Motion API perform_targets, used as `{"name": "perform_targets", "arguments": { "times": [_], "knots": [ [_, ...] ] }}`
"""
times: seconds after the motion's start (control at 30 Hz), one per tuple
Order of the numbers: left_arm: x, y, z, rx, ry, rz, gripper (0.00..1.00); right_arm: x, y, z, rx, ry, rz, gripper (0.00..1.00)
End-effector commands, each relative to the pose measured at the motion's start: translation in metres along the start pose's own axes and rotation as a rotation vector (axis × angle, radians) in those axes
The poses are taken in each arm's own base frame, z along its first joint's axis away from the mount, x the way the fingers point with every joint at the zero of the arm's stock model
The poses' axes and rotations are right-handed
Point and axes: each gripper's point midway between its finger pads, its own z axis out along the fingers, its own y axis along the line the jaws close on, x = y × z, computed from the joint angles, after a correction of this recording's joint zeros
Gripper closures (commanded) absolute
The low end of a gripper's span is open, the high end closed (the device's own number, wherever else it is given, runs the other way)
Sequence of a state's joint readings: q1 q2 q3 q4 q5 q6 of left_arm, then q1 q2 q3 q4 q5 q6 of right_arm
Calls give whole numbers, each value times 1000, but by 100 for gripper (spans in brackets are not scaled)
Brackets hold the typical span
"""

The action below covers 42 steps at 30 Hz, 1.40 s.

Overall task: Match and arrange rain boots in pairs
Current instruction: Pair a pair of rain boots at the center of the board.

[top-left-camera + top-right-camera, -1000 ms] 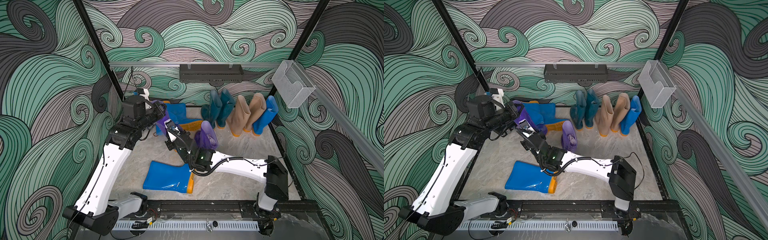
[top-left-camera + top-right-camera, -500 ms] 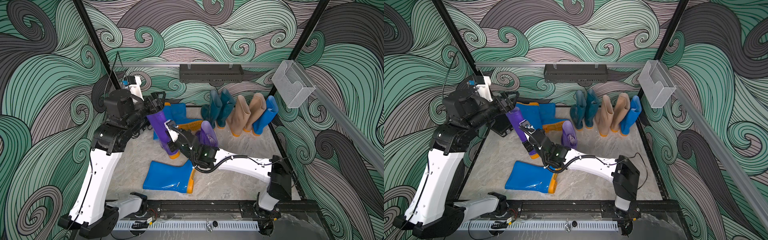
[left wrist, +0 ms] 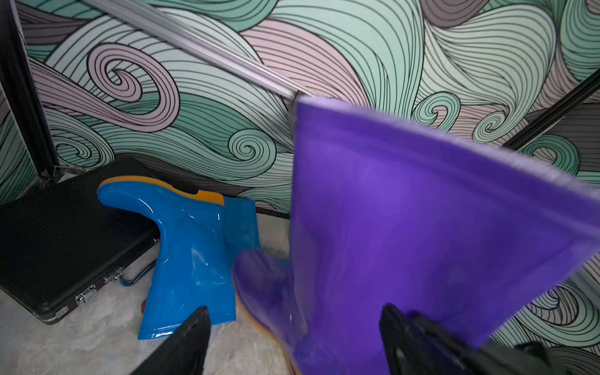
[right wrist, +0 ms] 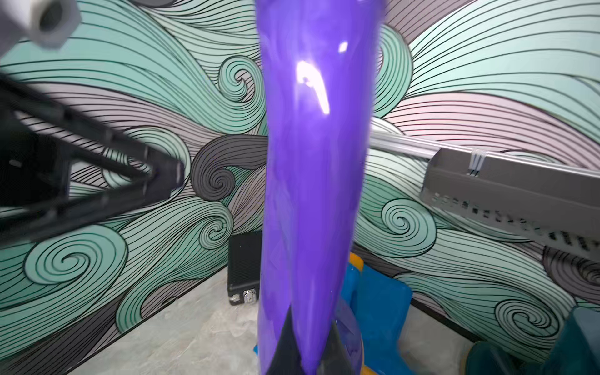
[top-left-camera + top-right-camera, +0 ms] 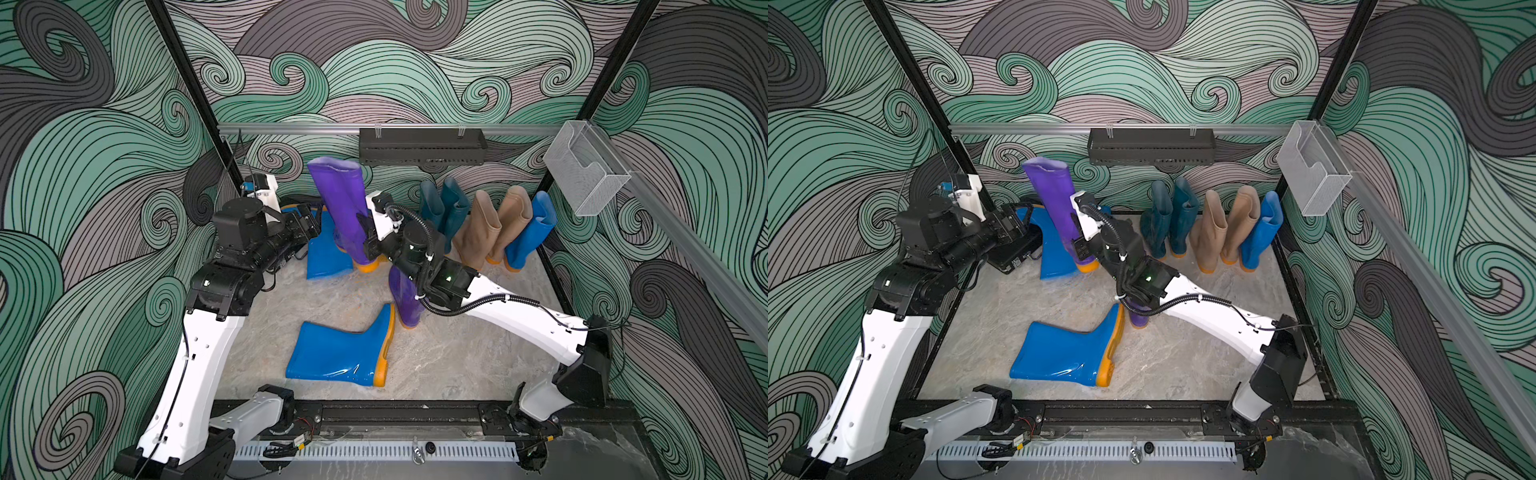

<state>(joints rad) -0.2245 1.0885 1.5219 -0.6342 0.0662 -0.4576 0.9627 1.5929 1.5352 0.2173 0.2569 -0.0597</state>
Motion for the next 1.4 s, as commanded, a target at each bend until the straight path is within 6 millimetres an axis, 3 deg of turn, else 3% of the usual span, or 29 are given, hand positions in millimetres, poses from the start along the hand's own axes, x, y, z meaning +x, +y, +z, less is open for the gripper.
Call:
{"name": "perform_targets", "arguments": {
  "times": [0.0,0.23,0.4,0.5,0.63,0.83,1.0,1.23,1.37],
  "knots": [
    [7,-8,4,54,28,-8,17,-131,-23,-45,-5,-380,25,100],
    [43,-14,31,133,161,-43,20,-144,-91,-72,136,-417,-10,100],
    [64,-16,43,164,215,-65,21,-140,-129,-101,179,-391,-38,100],
    [77,-17,51,180,255,-73,24,-128,-149,-122,227,-351,-67,100],
    [88,-16,59,180,282,-78,27,-97,-173,-150,260,-278,-52,100],
    [97,-15,69,177,306,-87,29,-40,-185,-187,281,-199,-33,100],
    [99,-20,76,188,319,-83,31,5,-186,-200,270,-166,13,100],
    [104,-20,79,182,337,-81,32,61,-181,-203,233,-144,97,100],
    [108,-19,78,174,344,-78,32,81,-177,-200,201,-152,156,100]
  ]
}}
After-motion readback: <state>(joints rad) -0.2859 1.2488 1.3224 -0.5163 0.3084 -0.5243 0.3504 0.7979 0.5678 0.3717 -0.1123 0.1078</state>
